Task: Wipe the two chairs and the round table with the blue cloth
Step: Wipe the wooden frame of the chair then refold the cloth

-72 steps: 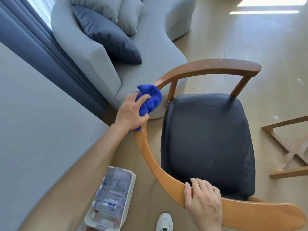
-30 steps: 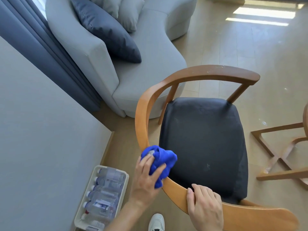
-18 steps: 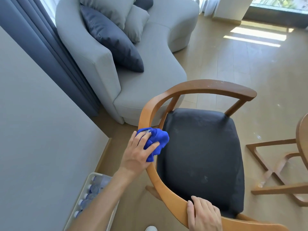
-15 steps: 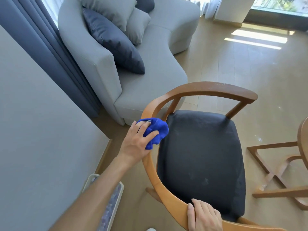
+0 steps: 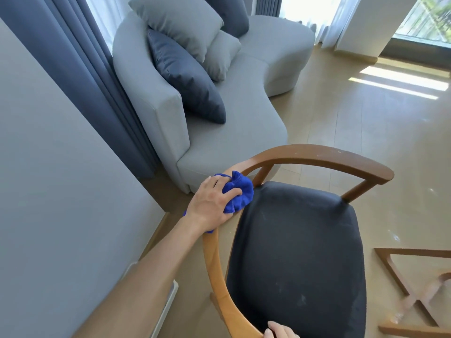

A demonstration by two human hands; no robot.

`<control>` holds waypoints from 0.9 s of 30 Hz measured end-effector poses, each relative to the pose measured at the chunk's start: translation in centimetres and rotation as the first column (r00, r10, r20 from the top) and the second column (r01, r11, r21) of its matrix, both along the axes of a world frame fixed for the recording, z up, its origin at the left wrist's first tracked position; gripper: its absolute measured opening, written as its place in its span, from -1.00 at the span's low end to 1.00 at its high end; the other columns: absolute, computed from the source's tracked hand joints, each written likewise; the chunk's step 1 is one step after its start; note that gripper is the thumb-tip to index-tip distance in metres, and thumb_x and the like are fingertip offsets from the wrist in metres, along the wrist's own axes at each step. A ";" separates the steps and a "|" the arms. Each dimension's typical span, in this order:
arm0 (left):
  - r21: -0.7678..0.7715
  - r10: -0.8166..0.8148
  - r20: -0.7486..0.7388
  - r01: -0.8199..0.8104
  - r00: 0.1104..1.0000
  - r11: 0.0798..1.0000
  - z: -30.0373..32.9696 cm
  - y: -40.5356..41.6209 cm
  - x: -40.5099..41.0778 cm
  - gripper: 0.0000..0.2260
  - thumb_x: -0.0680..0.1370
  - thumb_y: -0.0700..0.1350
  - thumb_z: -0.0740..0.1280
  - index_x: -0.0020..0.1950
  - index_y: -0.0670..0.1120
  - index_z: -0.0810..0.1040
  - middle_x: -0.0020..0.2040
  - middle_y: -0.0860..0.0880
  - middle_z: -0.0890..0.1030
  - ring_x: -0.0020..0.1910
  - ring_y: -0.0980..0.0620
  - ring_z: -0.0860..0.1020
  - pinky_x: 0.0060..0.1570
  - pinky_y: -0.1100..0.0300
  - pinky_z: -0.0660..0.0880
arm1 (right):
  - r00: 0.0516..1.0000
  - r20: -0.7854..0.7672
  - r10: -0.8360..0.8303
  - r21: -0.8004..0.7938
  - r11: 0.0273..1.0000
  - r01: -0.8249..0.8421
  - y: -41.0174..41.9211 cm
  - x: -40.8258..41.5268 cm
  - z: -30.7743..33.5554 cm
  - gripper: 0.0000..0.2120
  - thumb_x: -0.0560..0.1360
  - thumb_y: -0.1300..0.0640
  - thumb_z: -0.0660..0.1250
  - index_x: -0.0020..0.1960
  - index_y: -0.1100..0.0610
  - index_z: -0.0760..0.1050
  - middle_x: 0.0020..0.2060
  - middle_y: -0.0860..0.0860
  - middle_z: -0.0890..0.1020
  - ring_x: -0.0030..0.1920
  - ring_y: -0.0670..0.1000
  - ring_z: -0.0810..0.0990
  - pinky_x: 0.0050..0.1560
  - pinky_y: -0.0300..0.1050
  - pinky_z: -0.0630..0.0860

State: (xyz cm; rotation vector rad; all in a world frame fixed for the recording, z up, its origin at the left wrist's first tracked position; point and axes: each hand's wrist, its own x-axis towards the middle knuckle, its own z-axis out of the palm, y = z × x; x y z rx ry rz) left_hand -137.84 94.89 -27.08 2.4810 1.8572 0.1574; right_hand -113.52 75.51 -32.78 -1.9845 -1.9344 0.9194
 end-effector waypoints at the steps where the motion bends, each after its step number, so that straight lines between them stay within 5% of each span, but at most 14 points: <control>1: 0.012 -0.004 -0.013 0.004 1.000 1.000 0.1 0.0 0.0 -0.56 0.47 0.04 0.37 0.34 0.01 0.49 0.42 -0.16 0.38 0.41 -0.19 0.32 0.43 -0.09 0.21 | 0.999 -0.050 -0.014 0.045 0.999 0.016 1.9 -0.7 1.1 -0.75 0.19 0.03 0.61 -0.24 0.11 0.65 -0.13 0.21 0.68 -0.05 0.13 0.68 -0.10 -0.28 0.55; 3: 0.032 0.002 -0.001 -0.002 1.000 0.999 0.2 0.0 0.1 -0.42 0.36 0.02 0.46 0.38 0.02 0.46 0.44 -0.18 0.36 0.40 -0.25 0.34 0.38 -0.15 0.31 | 0.993 -0.092 0.071 0.255 0.966 -0.046 6.7 -1.9 3.3 -0.50 0.20 0.25 0.62 0.12 0.12 0.63 0.11 0.07 0.64 0.11 0.08 0.63 0.05 0.03 0.58; 6: 0.066 0.067 0.056 -0.071 0.996 0.995 0.0 -0.2 0.1 -0.16 0.29 0.05 0.50 0.50 0.03 0.22 0.49 -0.19 0.27 0.41 -0.25 0.33 0.36 -0.17 0.33 | 0.943 -0.116 0.312 0.457 0.860 -0.228 15.3 -5.5 7.7 -0.35 0.41 0.19 0.45 0.45 0.05 0.32 0.46 0.02 0.30 0.47 0.01 0.23 0.42 -0.01 0.21; 11: -0.107 0.434 0.249 -0.420 0.866 0.901 -0.4 -2.2 -0.1 -0.06 0.28 0.31 0.38 0.52 0.10 -0.04 0.53 -0.09 0.16 0.50 -0.12 0.15 0.44 -0.10 0.23 | 0.645 0.189 0.741 0.452 0.517 -0.727 24.2 -8.7 8.6 -0.39 0.49 -0.08 0.22 0.51 -0.05 0.20 0.53 0.03 0.17 0.55 0.10 0.05 0.50 0.18 0.11; 15: -0.304 0.626 0.446 -0.550 0.639 0.778 -1.7 -7.1 -1.4 0.04 0.21 0.41 0.37 0.53 0.17 -0.09 0.52 0.09 0.14 0.48 0.06 0.17 0.40 0.04 0.28 | 0.312 0.437 0.844 0.324 0.176 -0.929 27.0 -9.7 6.4 -0.37 0.52 -0.31 0.10 0.53 -0.12 0.13 0.55 0.05 0.14 0.54 0.16 0.06 0.50 0.21 0.05; 17: -0.425 0.743 0.452 -0.614 0.493 0.666 -3.1 -9.6 -1.0 0.03 0.25 0.40 0.39 0.53 0.19 -0.12 0.53 0.10 0.15 0.49 0.07 0.17 0.42 0.03 0.28 | 0.239 0.492 0.837 0.333 0.073 -0.940 27.7 -10.4 5.6 -0.37 0.52 -0.35 0.09 0.52 -0.13 0.15 0.52 0.06 0.21 0.51 0.18 0.15 0.46 0.21 0.11; 19: -0.491 0.806 0.412 -0.642 0.425 0.589 -4.3 -10.7 0.2 -0.08 0.36 0.35 0.36 0.55 0.13 -0.07 0.53 0.06 0.17 0.50 0.07 0.17 0.44 0.05 0.24 | 0.277 0.491 0.826 0.404 0.067 -0.913 28.1 -11.1 4.9 -0.39 0.51 -0.34 0.16 0.48 -0.11 0.26 0.43 0.07 0.35 0.41 0.19 0.32 0.37 0.18 0.27; 22: -0.433 0.732 0.506 -0.600 0.456 0.673 -4.9 -9.3 1.7 -0.34 0.50 0.23 0.29 0.50 0.14 0.07 0.45 0.05 0.31 0.43 0.07 0.29 0.40 0.13 0.26 | 0.379 0.408 0.831 0.485 0.155 -0.861 28.3 -11.9 4.2 -0.45 0.49 -0.31 0.20 0.38 -0.06 0.39 0.24 0.08 0.48 0.22 0.15 0.46 0.20 0.11 0.40; 24: -0.406 0.717 0.519 -0.605 0.465 0.685 -4.6 -7.5 1.7 -0.39 0.51 0.29 0.18 0.50 0.14 0.09 0.46 0.07 0.29 0.46 0.06 0.26 0.41 0.12 0.24 | 0.520 0.314 0.794 0.523 0.312 -0.793 29.2 -11.9 3.6 -0.46 0.47 -0.30 0.23 0.34 -0.02 0.46 0.16 0.11 0.52 0.13 0.15 0.50 0.13 0.11 0.44; 27: -0.341 0.715 0.402 -0.631 0.572 0.696 -4.1 -4.0 1.5 -0.26 0.49 0.43 -0.10 0.56 0.12 -0.18 0.59 0.11 -0.04 0.55 0.13 -0.07 0.52 0.05 0.02 | 0.724 0.217 0.655 0.464 0.584 -0.666 32.3 -11.2 2.7 -0.45 0.48 -0.25 0.28 0.37 0.01 0.45 0.13 0.13 0.52 0.12 0.17 0.50 0.18 0.11 0.42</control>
